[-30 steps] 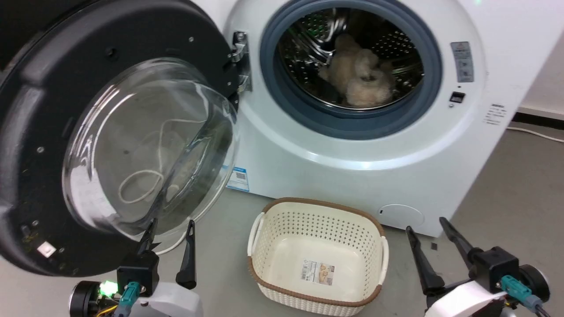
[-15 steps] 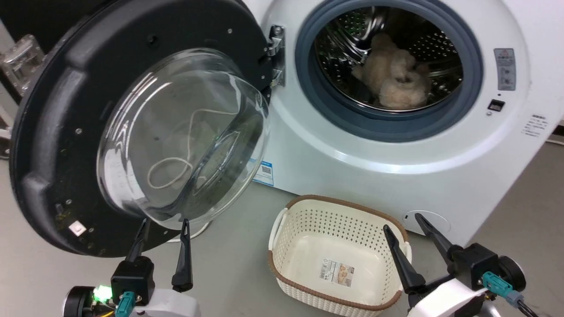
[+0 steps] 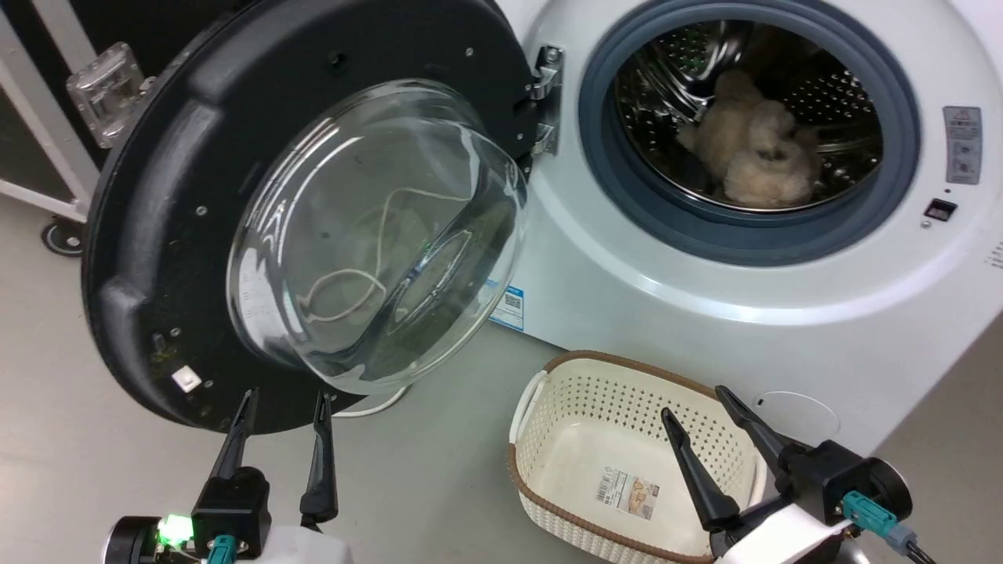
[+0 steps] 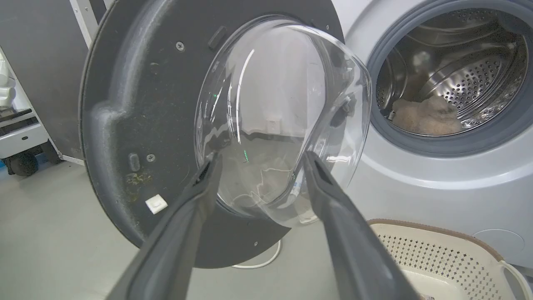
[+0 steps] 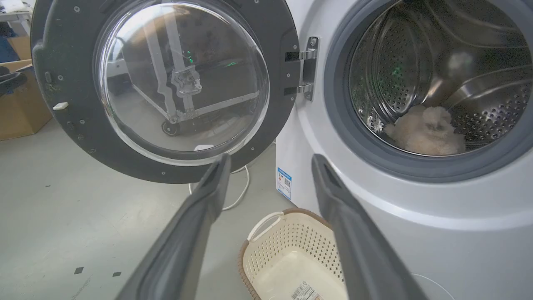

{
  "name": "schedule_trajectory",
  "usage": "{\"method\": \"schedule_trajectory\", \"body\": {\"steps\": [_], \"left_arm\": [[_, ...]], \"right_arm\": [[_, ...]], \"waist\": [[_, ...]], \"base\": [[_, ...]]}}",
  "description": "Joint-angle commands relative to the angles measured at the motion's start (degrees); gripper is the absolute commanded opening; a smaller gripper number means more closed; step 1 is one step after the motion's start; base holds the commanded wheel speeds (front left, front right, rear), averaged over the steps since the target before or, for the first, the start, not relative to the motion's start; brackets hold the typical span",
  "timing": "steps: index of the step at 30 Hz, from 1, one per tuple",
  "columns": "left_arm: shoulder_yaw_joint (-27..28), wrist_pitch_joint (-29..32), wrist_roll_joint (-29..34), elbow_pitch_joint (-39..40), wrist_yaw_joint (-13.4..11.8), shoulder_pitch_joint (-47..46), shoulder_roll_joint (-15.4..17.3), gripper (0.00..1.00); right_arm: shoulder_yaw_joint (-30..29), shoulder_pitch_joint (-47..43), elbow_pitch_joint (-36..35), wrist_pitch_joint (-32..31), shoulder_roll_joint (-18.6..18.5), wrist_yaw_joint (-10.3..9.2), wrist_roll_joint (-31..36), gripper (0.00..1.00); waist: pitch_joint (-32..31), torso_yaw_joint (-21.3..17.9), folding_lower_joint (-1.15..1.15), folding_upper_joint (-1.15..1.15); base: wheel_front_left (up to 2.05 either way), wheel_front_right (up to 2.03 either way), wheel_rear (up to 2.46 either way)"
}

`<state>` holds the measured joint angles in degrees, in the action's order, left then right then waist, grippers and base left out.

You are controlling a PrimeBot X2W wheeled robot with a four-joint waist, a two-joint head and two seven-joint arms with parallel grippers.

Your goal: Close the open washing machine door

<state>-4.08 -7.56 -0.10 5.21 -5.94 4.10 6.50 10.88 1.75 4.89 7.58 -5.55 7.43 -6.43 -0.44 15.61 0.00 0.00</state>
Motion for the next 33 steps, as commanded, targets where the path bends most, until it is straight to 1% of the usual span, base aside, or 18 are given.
{"method": "schedule_trajectory", "body": {"steps": [1,19,20,21,22,27,30,31,33], "left_arm": [[-0.22,-0.64,-0.06,0.50,-0.53,1.04,0.52,1.00],[-1.76,-2.79,-0.47,1.16,-1.87,1.82,1.73,1.00],[-1.90,-2.91,-0.55,1.07,-1.82,1.91,1.82,0.69],[-2.02,-3.03,-0.73,0.84,-1.64,2.01,1.95,0.11],[-2.08,-3.15,-0.95,0.66,-1.50,2.04,2.04,0.00],[-1.14,-3.75,-2.79,1.85,-1.32,1.63,1.45,0.00],[0.51,-4.11,-4.20,3.75,-1.05,0.52,1.20,0.00],[1.44,-4.23,-5.37,4.47,-0.83,0.03,0.85,0.00],[4.60,-4.47,-11.01,5.96,-0.07,-1.40,-1.10,0.00]], "right_arm": [[0.41,0.96,0.28,0.63,-0.43,0.03,-0.65,1.00],[2.35,0.72,1.09,2.79,-0.92,0.04,-2.33,1.00],[2.43,0.67,1.12,2.91,-0.94,0.04,-2.39,1.00],[2.51,0.62,1.15,3.02,-0.95,0.04,-2.46,1.00],[2.59,0.56,1.16,3.14,-0.96,0.04,-2.53,1.00],[2.72,0.15,1.13,3.74,-1.00,0.04,-2.73,1.00],[2.09,-0.36,0.89,4.10,-0.74,0.04,-2.73,1.00],[1.91,-0.64,0.74,4.22,-0.59,0.04,-2.68,1.00],[1.51,-1.31,0.39,4.46,-0.28,0.05,-2.54,1.00]], "waist": [[0.00,0.54,0.00,0.00],[-0.10,4.80,0.00,0.00],[-0.12,5.02,0.00,0.00],[-0.13,5.25,0.00,0.00],[-0.14,5.49,0.00,0.00],[-0.08,6.75,0.00,0.00],[0.04,7.54,0.00,0.00],[0.08,7.81,0.00,0.00],[0.37,8.34,0.00,0.00]], "base": [[0.00,0.00,0.00],[0.00,0.00,0.00],[0.00,0.00,0.00],[0.00,0.00,0.00],[0.00,0.00,0.00],[0.00,0.00,0.00],[0.00,0.00,0.00],[0.00,0.00,0.00],[0.00,0.00,0.00]]}}
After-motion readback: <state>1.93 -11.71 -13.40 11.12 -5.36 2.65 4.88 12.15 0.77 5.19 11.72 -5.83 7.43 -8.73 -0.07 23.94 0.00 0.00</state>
